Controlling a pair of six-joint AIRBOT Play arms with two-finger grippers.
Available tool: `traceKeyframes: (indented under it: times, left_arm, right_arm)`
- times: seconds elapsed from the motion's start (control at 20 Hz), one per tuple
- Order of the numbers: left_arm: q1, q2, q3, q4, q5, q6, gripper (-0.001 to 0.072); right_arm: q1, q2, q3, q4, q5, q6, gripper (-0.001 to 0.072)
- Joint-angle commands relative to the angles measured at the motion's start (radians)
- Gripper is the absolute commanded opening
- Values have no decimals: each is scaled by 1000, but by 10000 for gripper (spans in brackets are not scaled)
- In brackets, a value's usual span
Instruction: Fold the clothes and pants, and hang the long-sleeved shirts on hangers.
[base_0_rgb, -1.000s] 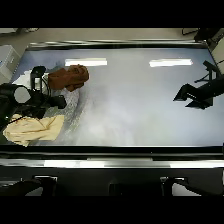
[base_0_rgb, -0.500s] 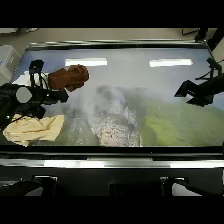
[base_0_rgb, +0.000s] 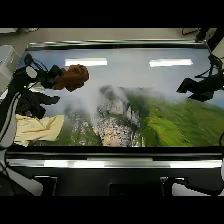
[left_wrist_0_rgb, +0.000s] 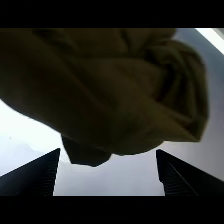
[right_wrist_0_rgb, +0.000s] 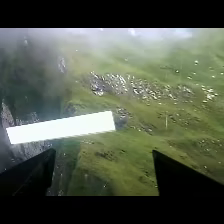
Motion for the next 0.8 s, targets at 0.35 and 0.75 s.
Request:
traceKeyframes:
  times: [0.35, 0.75]
  left_arm:
    - [-9, -290, 208, -330, 210, 22, 671]
    - [-117, 8, 244, -331, 153, 633, 20]
  right_arm:
    - [1, -36, 0, 0, -2, -37, 672]
    - [0, 34, 64, 6, 11, -98, 672]
